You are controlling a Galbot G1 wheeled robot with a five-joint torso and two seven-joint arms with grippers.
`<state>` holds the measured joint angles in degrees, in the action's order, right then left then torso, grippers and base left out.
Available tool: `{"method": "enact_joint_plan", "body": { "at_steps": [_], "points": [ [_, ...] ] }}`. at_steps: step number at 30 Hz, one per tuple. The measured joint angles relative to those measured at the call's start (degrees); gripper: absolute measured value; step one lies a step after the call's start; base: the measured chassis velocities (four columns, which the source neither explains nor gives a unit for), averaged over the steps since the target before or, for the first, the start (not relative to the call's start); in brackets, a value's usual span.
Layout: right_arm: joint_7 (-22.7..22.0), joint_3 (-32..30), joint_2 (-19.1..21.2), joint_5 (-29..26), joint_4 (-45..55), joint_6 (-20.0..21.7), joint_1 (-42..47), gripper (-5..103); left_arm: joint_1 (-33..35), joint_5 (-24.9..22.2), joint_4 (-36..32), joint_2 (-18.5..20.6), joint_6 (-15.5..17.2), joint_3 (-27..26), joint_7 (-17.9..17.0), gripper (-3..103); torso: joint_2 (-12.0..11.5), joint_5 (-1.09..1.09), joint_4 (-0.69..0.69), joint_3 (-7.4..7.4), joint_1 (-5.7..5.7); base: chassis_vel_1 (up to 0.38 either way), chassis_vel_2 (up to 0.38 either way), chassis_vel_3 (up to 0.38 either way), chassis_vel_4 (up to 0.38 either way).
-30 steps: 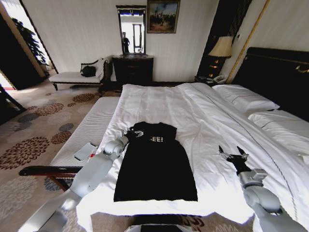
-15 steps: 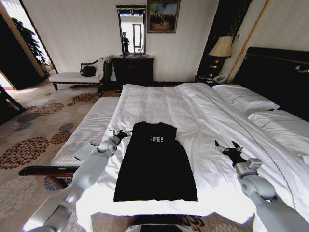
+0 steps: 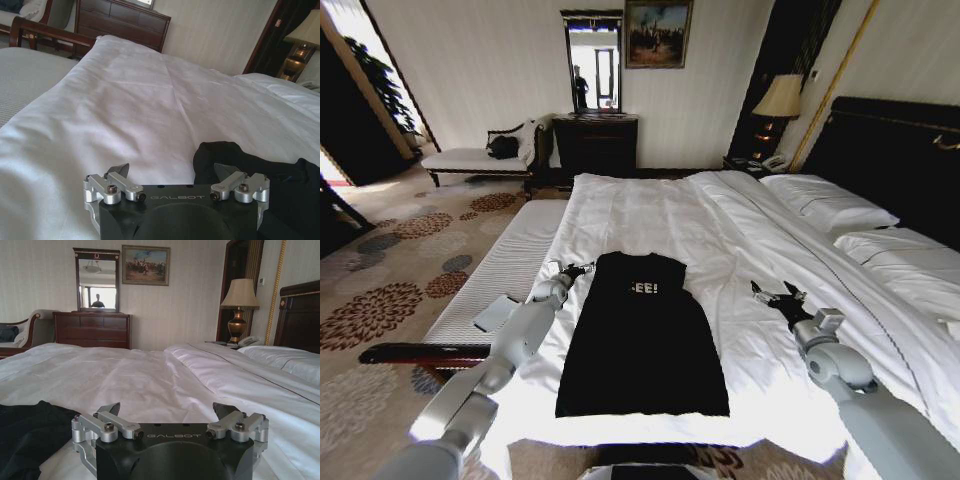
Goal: Fold the clothes on the bed.
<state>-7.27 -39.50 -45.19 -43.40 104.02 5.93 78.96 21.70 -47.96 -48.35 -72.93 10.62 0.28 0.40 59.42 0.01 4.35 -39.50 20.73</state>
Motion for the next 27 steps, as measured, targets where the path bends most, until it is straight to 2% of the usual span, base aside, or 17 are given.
{"method": "enact_joint_plan", "body": {
  "at_steps": [6, 10, 12, 14, 15, 18, 21, 24, 25, 26, 27],
  "points": [
    [-0.6, -0.8, 0.8, -0.2, 0.5, 0.6, 0.6, 100, -1.1, -0.2, 3.9, -2.7, -0.8, 0.0, 0.0, 92, 0.0, 0.0, -0.02, 0.0, 0.0, 0.0, 0.0, 0.0, 0.0],
    [-0.8, -1.0, 1.1, -0.6, 0.2, 0.7, 0.5, 100, -2.3, 0.1, 6.9, -5.0, -1.5, 0.2, 0.0, 74, 0.0, 0.0, 0.0, 0.0, 0.0, 0.0, 0.0, 0.0, 0.0],
    [-0.9, -0.9, 1.1, -0.7, 0.2, 0.8, 0.4, 100, -2.8, 0.2, 7.7, -5.4, -1.8, 0.3, 0.0, 74, 0.0, 0.0, 0.0, 0.0, 0.0, 0.0, 0.0, 0.0, 0.0],
    [-1.1, -0.6, 0.8, -0.7, 0.2, 0.9, 0.3, 100, -3.9, 0.5, 9.8, -6.2, -2.3, 0.5, 0.0, 67, 0.0, 0.0, -0.02, 0.0, 0.0, 0.0, 0.0, 0.0, 0.0],
    [-1.1, -0.6, 0.8, -0.7, 0.2, 0.9, 0.3, 100, -3.9, 0.5, 9.8, -6.2, -2.3, 0.5, 0.0, 67, 0.0, 0.0, -0.02, 0.0, 0.0, 0.0, 0.0, 0.0, 0.0],
    [-1.1, -0.4, 0.6, -0.6, 0.1, 1.0, 0.4, 100, -5.2, 0.8, 12.1, -7.4, -3.0, 0.5, 0.0, 50, 0.0, 0.0, -0.02, 0.0, 0.0, 0.0, 0.0, 0.0, 0.0],
    [-1.2, -0.3, 0.6, -0.6, 0.1, 1.1, 0.4, 100, -5.2, 0.8, 11.7, -7.5, -3.0, 0.8, 0.0, 45, 0.0, 0.0, 0.0, 0.0, 0.0, 0.0, 0.0, 0.0, 0.0],
    [-1.3, -0.4, 0.9, -0.9, 0.1, 1.2, 0.4, 100, -4.9, 0.9, 10.9, -7.4, -2.9, 1.5, 0.0, 29, 0.0, 0.0, -0.02, 0.0, -0.01, 0.0, 0.0, 0.0, 0.0],
    [-1.3, -0.4, 0.9, -0.9, 0.1, 1.2, 0.4, 100, -4.9, 0.9, 10.9, -7.4, -2.9, 1.5, 0.0, 29, 0.0, 0.0, -0.02, 0.0, -0.01, 0.0, 0.0, 0.0, 0.0],
    [-1.3, -0.4, 1.0, -1.1, 0.1, 1.2, 0.4, 100, -4.9, 1.1, 11.4, -7.6, -2.8, 1.6, 0.0, 21, 0.0, 0.0, -0.02, 0.0, -0.01, 0.0, 0.0, 0.0, 0.0],
    [-1.4, -0.6, 1.2, -1.3, 0.1, 1.3, 0.4, 100, -5.3, 1.2, 12.6, -8.1, -2.7, 1.6, 0.0, 24, 0.0, -0.01, -0.03, 0.0, -0.01, 0.0, 0.0, 0.0, 0.0]
  ]
}}
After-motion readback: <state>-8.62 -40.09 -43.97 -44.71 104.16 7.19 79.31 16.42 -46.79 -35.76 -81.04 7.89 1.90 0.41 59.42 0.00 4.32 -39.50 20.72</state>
